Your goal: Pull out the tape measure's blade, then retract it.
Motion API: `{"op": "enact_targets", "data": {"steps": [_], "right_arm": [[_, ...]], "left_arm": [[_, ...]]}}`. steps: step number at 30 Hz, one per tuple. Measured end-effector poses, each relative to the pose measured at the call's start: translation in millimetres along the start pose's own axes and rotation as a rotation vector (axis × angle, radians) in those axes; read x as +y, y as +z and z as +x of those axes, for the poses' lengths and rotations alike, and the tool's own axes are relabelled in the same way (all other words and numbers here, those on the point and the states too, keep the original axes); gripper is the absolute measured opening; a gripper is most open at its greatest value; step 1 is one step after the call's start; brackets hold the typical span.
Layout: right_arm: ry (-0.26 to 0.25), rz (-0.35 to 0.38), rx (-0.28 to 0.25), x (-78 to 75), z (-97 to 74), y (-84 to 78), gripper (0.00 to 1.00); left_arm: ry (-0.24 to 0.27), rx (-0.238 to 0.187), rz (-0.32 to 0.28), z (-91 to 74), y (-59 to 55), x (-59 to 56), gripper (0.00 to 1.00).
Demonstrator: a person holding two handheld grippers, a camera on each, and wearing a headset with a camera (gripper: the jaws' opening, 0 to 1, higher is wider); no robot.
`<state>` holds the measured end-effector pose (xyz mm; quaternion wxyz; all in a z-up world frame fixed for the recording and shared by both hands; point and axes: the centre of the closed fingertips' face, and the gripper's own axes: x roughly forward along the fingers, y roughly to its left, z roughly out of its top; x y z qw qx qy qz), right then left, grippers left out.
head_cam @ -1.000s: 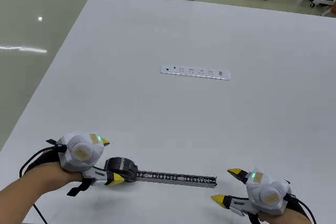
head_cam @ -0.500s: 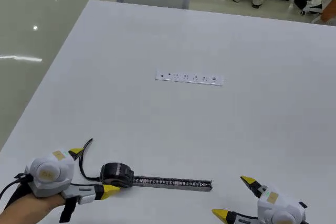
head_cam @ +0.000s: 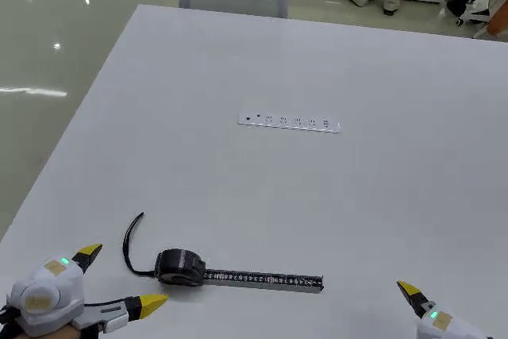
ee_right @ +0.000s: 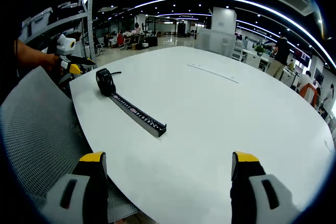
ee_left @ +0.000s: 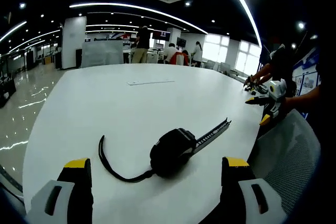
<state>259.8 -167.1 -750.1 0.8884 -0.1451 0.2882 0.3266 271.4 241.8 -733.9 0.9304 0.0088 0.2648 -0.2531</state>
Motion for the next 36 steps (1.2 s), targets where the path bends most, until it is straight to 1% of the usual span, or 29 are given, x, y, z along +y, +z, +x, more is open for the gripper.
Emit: {"op": "enact_targets", "data": {"steps": [1, 3, 4, 6, 8, 9, 11, 13, 14, 15, 16, 18, 19, 21, 23, 25, 26, 28, 29, 31, 33, 35, 36], "right_arm": [[-0.012, 0.009, -0.005, -2.4, -4.4, -1.2, 1.00], [-0.015, 0.021, -0.018, -4.4, -9.6, -1.1, 1.00], [-0.015, 0.023, -0.019, -5.1, -12.6, -2.0, 1.00], [-0.025, 0.008, -0.011, -7.4, -16.1, -3.6, 1.00], [-0.029, 0.002, -0.004, -8.9, -17.7, -4.1, 1.00], [-0.027, 0.002, 0.000, -9.3, -17.7, -5.7, 1.00], [-0.022, 0.007, 0.006, -7.7, -18.6, -7.3, 1.00], [-0.012, 0.022, 0.014, -4.7, -18.9, -9.2, 1.00], [0.008, 0.063, 0.019, 0.4, -18.5, -11.1, 1.00], [0.011, 0.062, 0.037, 0.7, -18.5, -13.5, 1.00], [-0.005, 0.031, 0.046, -0.5, -17.9, -14.4, 1.00], [-0.004, 0.027, 0.051, 1.3, -17.6, -14.3, 1.00], [-0.013, 0.017, 0.049, -0.2, -18.4, -13.1, 1.00], [-0.019, 0.009, 0.051, -1.4, -19.7, -11.4, 1.00], [-0.024, -0.009, 0.049, -2.5, -20.3, -10.0, 1.00], [-0.023, -0.052, 0.035, -1.5, -21.1, -7.3, 1.00], [-0.021, -0.061, 0.039, -0.3, -21.1, -8.3, 1.00], [0.010, -0.052, 0.053, 5.0, -20.3, -11.8, 0.99], [0.032, -0.037, 0.066, 9.7, -20.7, -14.7, 0.98], [0.013, -0.056, 0.057, 8.8, -21.6, -15.7, 0.98], [0.008, -0.044, 0.057, 7.5, -22.4, -16.2, 0.99], [-0.002, -0.043, 0.062, 5.4, -23.9, -17.4, 1.00], [-0.008, -0.058, 0.068, 3.6, -24.8, -18.5, 1.00]], "left_arm": [[-0.006, -0.001, 0.015, -2.3, 0.3, -4.1, 1.00], [-0.014, 0.012, 0.033, -3.1, -2.2, -5.3, 1.00], [-0.020, 0.023, 0.036, -2.9, -4.0, -7.3, 1.00], [-0.026, 0.024, 0.032, -3.2, -4.4, -8.2, 1.00], [-0.021, 0.026, 0.028, -4.0, -5.0, -6.4, 1.00], [-0.018, 0.023, 0.024, -5.5, -4.9, -4.5, 1.00], [-0.016, 0.022, 0.011, -7.3, -3.1, -4.9, 1.00], [-0.013, 0.019, 0.012, -9.0, -1.3, -5.2, 1.00], [-0.010, 0.018, 0.014, -9.9, -0.6, -4.5, 1.00], [-0.009, 0.017, 0.015, -10.4, 0.3, -4.2, 1.00], [-0.011, 0.013, 0.014, -10.8, 1.6, -3.7, 1.00], [-0.012, 0.012, 0.011, -10.9, 2.8, -3.4, 1.00], [-0.014, 0.014, 0.011, -11.0, 3.0, -3.8, 1.00], [-0.020, 0.024, 0.001, -11.3, 0.7, -3.8, 1.00], [-0.031, 0.025, -0.003, -11.5, -0.7, -5.3, 1.00], [-0.040, 0.027, 0.000, -11.9, -2.6, -6.5, 1.00], [-0.041, 0.029, 0.001, -12.3, -3.4, -6.7, 1.00], [-0.041, 0.020, 0.000, -13.1, -4.0, -5.4, 1.00], [-0.047, 0.005, -0.003, -13.9, -3.2, -4.9, 1.00], [-0.044, -0.004, -0.001, -14.2, -2.3, -5.0, 1.00], [-0.045, -0.005, -0.006, -14.5, -2.5, -5.6, 1.00], [-0.045, -0.004, -0.008, -14.1, -3.7, -5.6, 1.00], [-0.047, 0.002, -0.006, -13.3, -5.3, -6.0, 1.00]]}}
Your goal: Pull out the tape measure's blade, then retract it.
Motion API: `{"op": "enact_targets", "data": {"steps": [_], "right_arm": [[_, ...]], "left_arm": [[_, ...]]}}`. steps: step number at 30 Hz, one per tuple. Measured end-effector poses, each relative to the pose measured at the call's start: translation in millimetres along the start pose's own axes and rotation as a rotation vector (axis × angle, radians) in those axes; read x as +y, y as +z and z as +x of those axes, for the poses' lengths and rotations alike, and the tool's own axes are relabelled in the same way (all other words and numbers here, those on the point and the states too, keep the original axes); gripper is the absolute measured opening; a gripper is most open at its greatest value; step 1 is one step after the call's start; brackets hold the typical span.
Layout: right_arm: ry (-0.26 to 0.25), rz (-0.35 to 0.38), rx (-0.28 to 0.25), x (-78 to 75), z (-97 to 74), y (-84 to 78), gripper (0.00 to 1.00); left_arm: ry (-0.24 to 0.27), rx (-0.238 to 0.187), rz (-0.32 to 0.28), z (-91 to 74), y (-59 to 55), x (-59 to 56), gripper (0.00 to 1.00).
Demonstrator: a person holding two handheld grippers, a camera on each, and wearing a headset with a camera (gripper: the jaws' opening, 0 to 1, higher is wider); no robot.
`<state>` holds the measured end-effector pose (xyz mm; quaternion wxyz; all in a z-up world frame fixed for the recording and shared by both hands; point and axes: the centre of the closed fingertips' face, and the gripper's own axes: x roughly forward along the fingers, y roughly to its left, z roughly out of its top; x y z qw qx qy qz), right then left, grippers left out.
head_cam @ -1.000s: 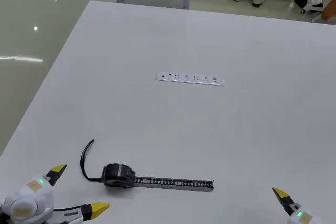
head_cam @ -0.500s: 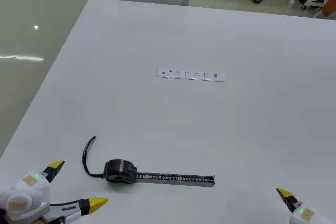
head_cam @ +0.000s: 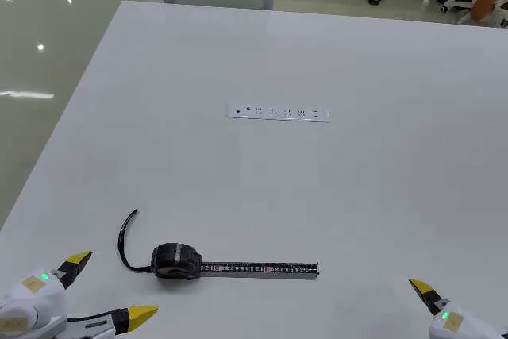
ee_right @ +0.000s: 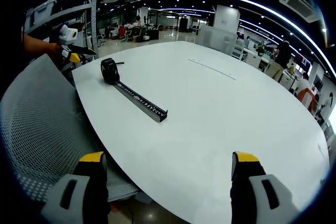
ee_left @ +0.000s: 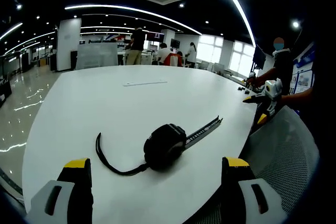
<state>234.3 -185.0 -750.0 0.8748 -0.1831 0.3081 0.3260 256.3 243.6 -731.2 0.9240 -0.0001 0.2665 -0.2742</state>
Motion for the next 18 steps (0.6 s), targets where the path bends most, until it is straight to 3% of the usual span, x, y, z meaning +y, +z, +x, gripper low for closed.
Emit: {"op": "enact_targets", "data": {"steps": [5, 18], "right_arm": [[-0.010, 0.008, -0.010, -4.0, -4.0, 4.1, 1.00], [0.005, 0.009, -0.021, -4.6, -3.6, 9.7, 1.00]], "left_arm": [[-0.004, 0.013, 0.003, 2.6, -4.9, 0.4, 1.00], [0.010, 0.010, -0.003, -2.0, -3.0, -0.3, 1.00]]}}
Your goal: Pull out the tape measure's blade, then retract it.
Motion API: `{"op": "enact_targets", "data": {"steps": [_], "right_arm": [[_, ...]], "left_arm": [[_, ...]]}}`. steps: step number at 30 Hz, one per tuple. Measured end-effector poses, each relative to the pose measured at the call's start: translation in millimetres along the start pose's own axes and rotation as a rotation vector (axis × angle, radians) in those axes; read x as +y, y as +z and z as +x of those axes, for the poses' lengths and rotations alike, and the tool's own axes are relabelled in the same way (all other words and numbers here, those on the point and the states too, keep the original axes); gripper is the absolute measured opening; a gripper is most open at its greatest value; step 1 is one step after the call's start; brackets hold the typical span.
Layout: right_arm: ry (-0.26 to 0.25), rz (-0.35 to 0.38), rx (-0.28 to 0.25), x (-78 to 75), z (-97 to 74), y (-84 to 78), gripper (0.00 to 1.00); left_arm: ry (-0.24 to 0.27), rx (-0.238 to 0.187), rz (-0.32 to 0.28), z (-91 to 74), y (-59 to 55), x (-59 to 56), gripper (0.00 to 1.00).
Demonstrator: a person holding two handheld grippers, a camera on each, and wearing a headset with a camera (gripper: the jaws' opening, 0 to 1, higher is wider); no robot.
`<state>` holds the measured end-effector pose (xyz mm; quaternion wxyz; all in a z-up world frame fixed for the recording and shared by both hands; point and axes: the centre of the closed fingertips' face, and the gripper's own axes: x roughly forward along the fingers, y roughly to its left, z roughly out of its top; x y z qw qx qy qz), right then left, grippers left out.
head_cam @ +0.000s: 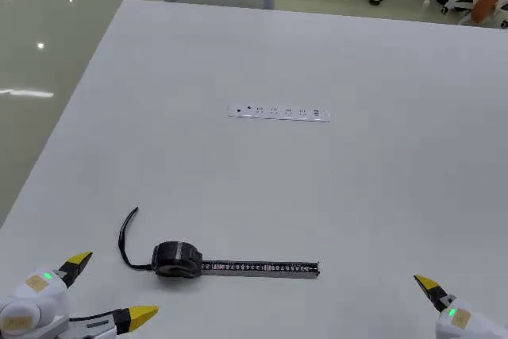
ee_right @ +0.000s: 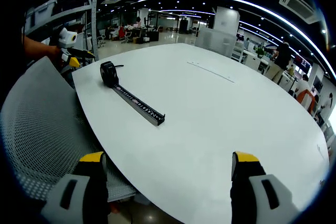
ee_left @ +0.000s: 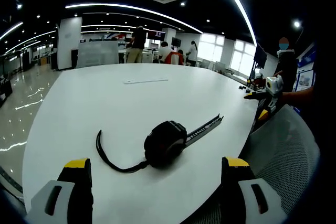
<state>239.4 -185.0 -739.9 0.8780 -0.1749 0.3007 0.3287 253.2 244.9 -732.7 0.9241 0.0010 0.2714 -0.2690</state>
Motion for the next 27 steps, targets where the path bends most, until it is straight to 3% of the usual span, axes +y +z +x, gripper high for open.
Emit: {"op": "enact_targets", "data": {"steps": [9, 16, 21, 27], "right_arm": [[0.017, -0.018, 0.011, 0.9, -0.3, -1.2, 1.00], [0.008, -0.030, 0.008, -6.5, -2.8, 3.6, 1.00], [0.016, -0.050, 0.025, -7.8, -2.9, 8.9, 1.00], [0.039, -0.064, 0.038, -8.2, 0.2, 13.7, 1.00]], "left_arm": [[0.007, 0.007, -0.019, 1.9, -4.6, 0.4, 0.99], [0.005, 0.006, -0.021, 8.6, -0.1, -7.2, 0.99], [0.000, -0.006, -0.018, 13.7, 15.6, -18.6, 0.99], [0.047, 0.058, -0.015, 26.6, 17.7, -22.3, 1.00]]}}
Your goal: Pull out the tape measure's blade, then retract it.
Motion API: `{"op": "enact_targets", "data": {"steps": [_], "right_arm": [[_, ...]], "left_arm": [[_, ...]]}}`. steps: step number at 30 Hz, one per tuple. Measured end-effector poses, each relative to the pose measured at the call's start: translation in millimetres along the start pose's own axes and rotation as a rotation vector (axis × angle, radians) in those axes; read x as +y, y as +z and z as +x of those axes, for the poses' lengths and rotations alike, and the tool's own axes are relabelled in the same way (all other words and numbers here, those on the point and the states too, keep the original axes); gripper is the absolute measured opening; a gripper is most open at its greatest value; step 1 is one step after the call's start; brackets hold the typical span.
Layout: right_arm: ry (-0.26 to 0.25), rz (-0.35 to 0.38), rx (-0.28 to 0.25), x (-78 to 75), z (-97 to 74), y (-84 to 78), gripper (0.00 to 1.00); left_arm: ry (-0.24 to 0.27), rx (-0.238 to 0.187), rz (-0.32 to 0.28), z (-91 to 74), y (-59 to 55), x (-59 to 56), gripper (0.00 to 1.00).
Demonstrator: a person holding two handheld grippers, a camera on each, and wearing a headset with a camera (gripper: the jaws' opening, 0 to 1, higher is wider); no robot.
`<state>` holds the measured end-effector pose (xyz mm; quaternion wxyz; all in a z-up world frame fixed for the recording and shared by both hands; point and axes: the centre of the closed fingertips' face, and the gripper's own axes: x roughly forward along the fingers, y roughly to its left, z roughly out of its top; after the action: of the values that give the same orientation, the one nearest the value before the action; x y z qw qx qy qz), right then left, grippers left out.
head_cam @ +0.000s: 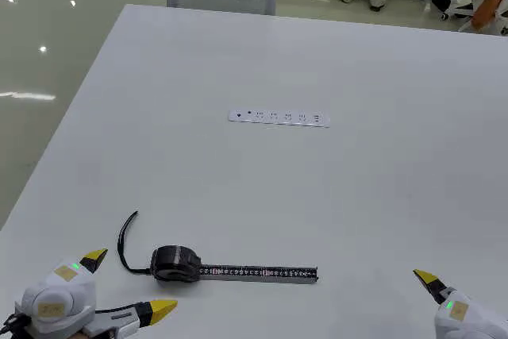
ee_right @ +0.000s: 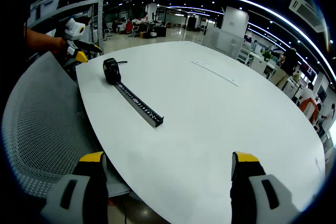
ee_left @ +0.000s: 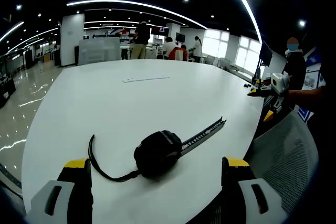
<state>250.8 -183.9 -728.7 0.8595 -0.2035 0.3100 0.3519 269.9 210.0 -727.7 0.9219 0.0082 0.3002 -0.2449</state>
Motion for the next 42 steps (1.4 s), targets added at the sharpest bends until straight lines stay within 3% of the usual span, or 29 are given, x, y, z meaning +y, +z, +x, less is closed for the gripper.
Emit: {"op": "enact_targets", "data": {"steps": [3, 8, 11, 13, 15, 26, 33, 42], "right_arm": [[0.012, -0.027, 0.002, 1.3, 1.5, 3.4, 1.00], [0.029, -0.063, 0.020, 0.0, 5.1, 9.3, 1.00], [0.041, -0.082, 0.026, -1.0, 6.5, 15.0, 1.00], [0.048, -0.097, 0.030, -1.8, 8.3, 18.0, 0.99], [0.055, -0.109, 0.033, -2.7, 10.8, 20.2, 0.99], [0.116, -0.190, 0.055, 4.0, 23.5, 36.5, 0.95], [0.158, -0.243, 0.063, 5.6, 33.8, 49.0, 0.94], [0.207, -0.314, 0.095, -1.8, 48.6, 56.9, 0.91]], "left_arm": [[0.029, 0.025, 0.007, 5.0, 0.4, 0.0, 1.00], [0.017, 0.047, -0.003, 13.0, 2.6, -11.4, 1.00], [0.081, 0.072, -0.020, 16.0, 0.6, -6.7, 1.00], [0.092, 0.054, -0.049, 19.0, 4.1, -7.8, 1.00], [0.111, 0.063, -0.079, 21.9, 3.3, -8.1, 1.00], [0.111, 0.063, -0.080, 39.8, 0.7, -24.7, 1.00], [0.162, 0.094, -0.135, 47.8, -7.3, -16.0, 1.00], [0.255, 0.064, -0.175, 57.3, -8.6, -3.4, 1.00]]}}
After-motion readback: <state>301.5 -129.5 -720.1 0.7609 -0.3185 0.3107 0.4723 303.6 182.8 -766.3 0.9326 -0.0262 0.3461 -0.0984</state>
